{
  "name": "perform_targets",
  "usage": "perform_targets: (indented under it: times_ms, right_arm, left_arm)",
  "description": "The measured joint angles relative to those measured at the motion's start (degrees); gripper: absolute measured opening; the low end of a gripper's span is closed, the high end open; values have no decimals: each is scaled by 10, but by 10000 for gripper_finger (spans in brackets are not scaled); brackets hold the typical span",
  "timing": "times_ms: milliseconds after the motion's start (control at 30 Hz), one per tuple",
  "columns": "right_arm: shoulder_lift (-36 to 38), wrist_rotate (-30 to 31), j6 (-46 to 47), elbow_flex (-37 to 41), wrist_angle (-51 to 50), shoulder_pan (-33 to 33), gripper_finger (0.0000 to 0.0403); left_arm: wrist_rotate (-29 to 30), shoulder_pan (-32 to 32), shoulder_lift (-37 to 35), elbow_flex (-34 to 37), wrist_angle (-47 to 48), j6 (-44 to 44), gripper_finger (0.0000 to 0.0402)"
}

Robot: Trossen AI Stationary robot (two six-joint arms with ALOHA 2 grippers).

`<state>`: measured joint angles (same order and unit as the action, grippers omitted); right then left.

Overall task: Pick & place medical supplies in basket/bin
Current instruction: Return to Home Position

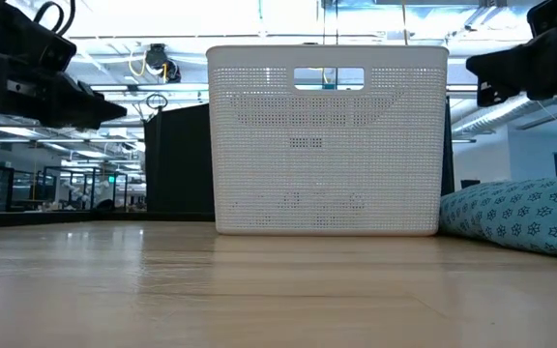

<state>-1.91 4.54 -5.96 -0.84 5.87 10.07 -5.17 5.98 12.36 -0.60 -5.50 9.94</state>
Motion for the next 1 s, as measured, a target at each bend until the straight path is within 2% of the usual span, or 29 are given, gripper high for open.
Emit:
perform_targets:
  times_ms: [300,700,1000]
  right_arm:
    - [0,2,-24,0,33,0,0]
    - [0,1,-14,0,24,0,0]
    - [0,0,-6,0,25,0,0]
  left_arm:
    - [7,0,0,0,37,-14,3]
    - [8,0,0,0,39,-11,44]
    - [7,0,0,0,38,-30,37]
